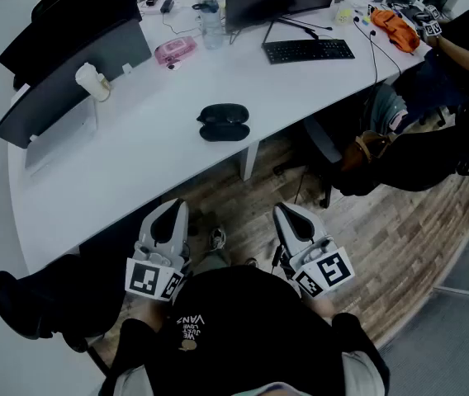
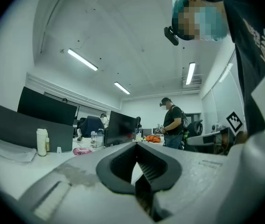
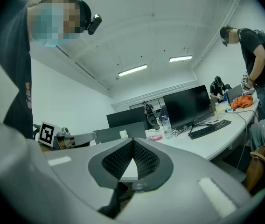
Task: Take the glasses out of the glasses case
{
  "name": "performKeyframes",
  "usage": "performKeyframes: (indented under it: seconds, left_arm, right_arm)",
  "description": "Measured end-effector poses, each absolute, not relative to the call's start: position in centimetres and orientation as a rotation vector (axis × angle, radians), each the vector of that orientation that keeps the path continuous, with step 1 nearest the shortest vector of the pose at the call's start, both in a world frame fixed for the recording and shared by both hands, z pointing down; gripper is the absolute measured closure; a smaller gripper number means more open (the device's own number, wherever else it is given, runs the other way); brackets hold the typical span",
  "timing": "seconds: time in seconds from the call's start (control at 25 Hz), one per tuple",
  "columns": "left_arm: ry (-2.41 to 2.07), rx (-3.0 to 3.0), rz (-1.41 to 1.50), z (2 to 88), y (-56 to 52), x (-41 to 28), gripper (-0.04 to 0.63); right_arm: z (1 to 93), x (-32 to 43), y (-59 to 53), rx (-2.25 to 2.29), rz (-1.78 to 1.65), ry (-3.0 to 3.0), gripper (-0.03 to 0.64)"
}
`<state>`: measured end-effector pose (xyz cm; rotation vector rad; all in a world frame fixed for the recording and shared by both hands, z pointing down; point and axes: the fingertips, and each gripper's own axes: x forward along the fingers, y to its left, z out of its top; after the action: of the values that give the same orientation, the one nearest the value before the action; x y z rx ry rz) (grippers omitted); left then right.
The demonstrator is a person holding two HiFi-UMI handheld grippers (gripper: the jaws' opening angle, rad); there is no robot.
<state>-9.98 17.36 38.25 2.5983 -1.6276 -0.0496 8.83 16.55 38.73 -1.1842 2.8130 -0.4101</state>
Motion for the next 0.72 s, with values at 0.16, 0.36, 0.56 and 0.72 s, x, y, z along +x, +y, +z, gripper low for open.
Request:
performKeyframes:
  seconds: [0.16,0.36,0.56,0.72]
  left_arm:
    - [-1.609,2.604,-0.04,38.5,16.3,-10.0,0.594]
    - [-1.577,2.616,-0.034,38.7,14.7,-10.1,0.594]
    - [-1.526,2.645,-0.038,38.7,12.9,-10.1,0.594]
    - [-1.483,2.667,-0.034,38.6,11.3,-10.6,0.594]
  right_arm:
    - [38.9,8.6,15.8,-1.193,-0.415,2.812,0.617]
    - [39.0,8.4,14.4,-1.187,-0.455,2.786,0.615]
    - [39.1,8.4,12.7,-1.244,-0.464,2.769,0.615]
    - [38.9,7.9,11.3,-1.278,-0.478,2.751,0.615]
